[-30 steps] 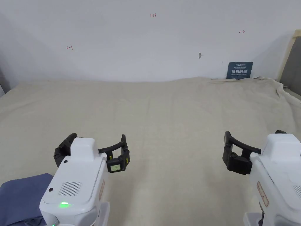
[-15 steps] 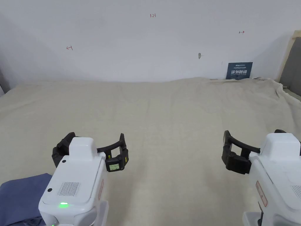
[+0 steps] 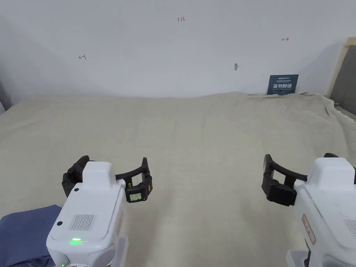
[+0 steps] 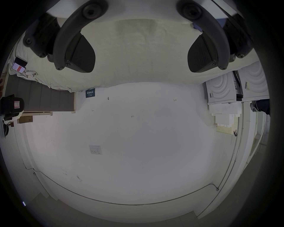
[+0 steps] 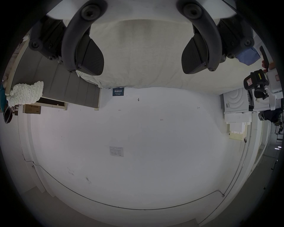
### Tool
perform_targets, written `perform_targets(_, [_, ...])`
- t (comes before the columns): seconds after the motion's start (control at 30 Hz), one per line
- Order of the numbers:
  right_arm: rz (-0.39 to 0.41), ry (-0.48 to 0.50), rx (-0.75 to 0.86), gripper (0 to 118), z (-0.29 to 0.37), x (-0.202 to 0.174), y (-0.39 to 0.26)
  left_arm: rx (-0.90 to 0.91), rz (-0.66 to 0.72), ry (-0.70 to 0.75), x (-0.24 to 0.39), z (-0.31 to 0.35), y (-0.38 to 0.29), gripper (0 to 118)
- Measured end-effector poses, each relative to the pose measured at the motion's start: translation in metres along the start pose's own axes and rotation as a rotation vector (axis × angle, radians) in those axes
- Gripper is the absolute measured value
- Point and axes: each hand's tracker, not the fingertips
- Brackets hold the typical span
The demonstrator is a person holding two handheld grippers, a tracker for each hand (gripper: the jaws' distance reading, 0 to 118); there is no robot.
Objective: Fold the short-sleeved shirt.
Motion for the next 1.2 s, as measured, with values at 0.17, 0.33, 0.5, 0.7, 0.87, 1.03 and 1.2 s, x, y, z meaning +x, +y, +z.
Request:
perform_targets(0.17, [0.001,-0.001,0.0,104,0.0001,-0.0004,0.0,0.002,-0.003,0.002,-0.0002,0.0005,0.0001,118])
perform_targets(0.33, [0.003,-0.001,0.004,104,0.0003,-0.0011,0.0006,0.006,-0.001,0.003,-0.0003,0.0011,0.0008,118])
perform_targets(0.5, [0.004,-0.001,0.005,104,0.0005,-0.0013,0.0008,0.004,-0.005,0.0,-0.0003,0.0013,0.0004,118])
perform_targets(0.7, [0.005,0.001,0.004,104,0.001,-0.0017,0.0006,0.004,-0.011,0.0,0.0001,0.002,0.0003,118])
perform_targets(0.87, [0.006,0.001,0.005,104,0.0011,-0.0018,0.0009,0.006,-0.009,0.001,-0.0004,0.0028,0.0003,118])
perform_targets(1.03, [0.009,-0.001,0.005,104,0.0013,-0.0019,0.0012,0.004,-0.012,0.002,-0.0009,0.0025,-0.0001,118])
perform_targets(1.2, [0.01,0.001,0.006,104,0.0008,-0.0025,0.0013,0.007,-0.011,0.004,-0.0012,0.0028,-0.0001,118])
